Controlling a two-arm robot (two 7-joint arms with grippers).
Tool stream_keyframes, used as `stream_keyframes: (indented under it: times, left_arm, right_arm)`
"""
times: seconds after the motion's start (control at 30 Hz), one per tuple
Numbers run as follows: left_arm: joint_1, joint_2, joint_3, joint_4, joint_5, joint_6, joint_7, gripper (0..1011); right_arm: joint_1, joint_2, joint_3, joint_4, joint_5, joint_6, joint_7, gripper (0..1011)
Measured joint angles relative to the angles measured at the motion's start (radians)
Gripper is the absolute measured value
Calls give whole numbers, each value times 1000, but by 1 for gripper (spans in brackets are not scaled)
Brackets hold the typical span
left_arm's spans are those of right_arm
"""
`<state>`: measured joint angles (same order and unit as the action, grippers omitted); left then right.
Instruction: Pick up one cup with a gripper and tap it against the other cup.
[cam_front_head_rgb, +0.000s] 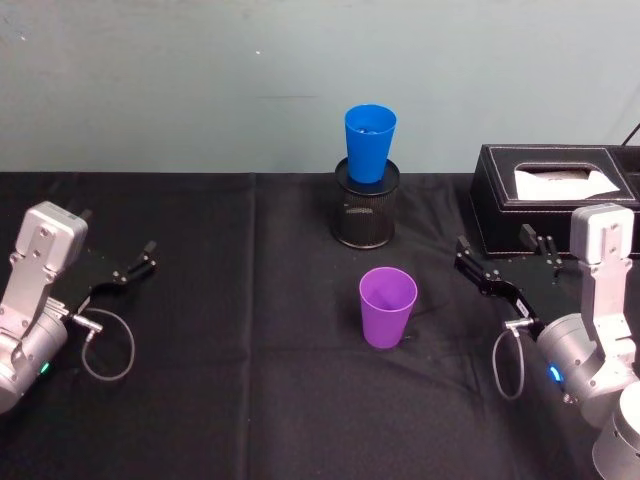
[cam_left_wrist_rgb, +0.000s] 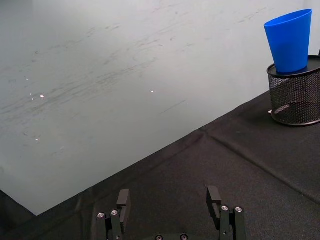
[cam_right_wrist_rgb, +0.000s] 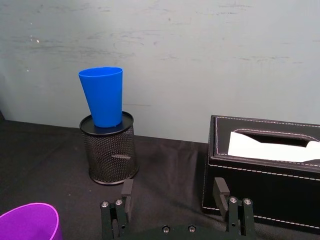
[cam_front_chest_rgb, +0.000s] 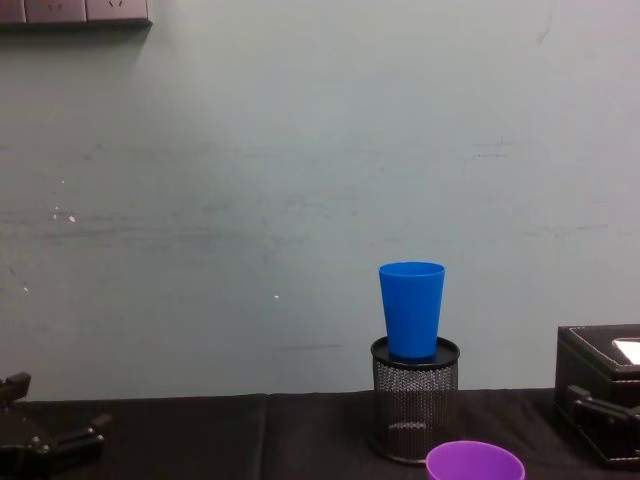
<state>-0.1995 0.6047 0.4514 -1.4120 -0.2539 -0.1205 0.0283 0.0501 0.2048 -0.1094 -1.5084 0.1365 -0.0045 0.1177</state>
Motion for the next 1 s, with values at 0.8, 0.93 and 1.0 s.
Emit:
stream_keyframes:
  times: [0.8,0.93,1.0]
  left_arm:
    - [0,0,0,0,0,0,0,1000]
    - [0,0,0,0,0,0,0,1000]
    - [0,0,0,0,0,0,0,1000]
  right_arm:
    - [0,0,0,-1,0,-1,-1,1000]
    - [0,0,0,-1,0,-1,-1,1000]
    - [0,0,0,-1,0,-1,-1,1000]
